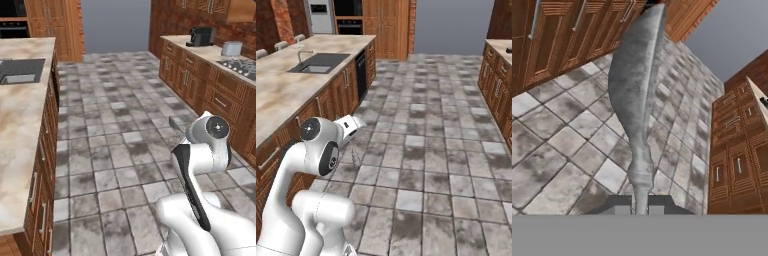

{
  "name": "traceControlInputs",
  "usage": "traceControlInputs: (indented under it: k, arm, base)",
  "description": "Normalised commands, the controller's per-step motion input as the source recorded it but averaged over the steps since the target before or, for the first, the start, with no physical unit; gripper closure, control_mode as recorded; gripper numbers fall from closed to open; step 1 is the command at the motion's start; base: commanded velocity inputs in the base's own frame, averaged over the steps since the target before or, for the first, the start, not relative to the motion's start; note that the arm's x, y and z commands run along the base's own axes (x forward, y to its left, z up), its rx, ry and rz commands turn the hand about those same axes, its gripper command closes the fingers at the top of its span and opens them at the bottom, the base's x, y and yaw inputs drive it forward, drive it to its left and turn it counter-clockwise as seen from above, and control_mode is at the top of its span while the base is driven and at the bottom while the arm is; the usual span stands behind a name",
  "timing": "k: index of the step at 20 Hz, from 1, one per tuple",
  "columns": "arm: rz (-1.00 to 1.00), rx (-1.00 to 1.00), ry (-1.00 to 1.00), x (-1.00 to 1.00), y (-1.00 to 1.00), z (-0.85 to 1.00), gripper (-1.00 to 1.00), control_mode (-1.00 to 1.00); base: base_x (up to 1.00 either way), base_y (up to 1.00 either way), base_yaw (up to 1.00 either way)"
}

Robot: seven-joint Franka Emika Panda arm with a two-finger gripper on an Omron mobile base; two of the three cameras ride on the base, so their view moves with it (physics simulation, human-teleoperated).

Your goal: Take the fork and place it on the left side of the plate. Then take the spoon and place it on the right side of the plate. Make sure they're directly next to the plate.

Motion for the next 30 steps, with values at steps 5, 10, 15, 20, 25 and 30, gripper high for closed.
traceControlInputs:
  k: [5, 10, 15, 20, 25, 30]
  arm:
    - [0.0, 0.0, 0.0, 0.0, 0.0, 0.0, 1.0, 1.0]
    - [0.0, 0.0, 0.0, 0.0, 0.0, 0.0, 1.0, 1.0]
    - [0.0, 0.0, 0.0, 0.0, 0.0, 0.0, 1.0, 1.0]
    - [0.0, 0.0, 0.0, 0.0, 0.0, 0.0, 1.0, 1.0]
    - [0.0, 0.0, 0.0, 0.0, 0.0, 0.0, 1.0, 1.0]
    - [0.0, 0.0, 0.0, 0.0, 0.0, 0.0, 1.0, 1.0]
  base:
    - [-0.97, 0.26, 0.05]
    - [-0.72, 0.51, 0.03]
    - [-0.12, 1.0, 0.0]
    - [0.0, 1.0, 0.0]
    - [0.0, 1.0, 0.0]
    - [0.0, 1.0, 0.0]
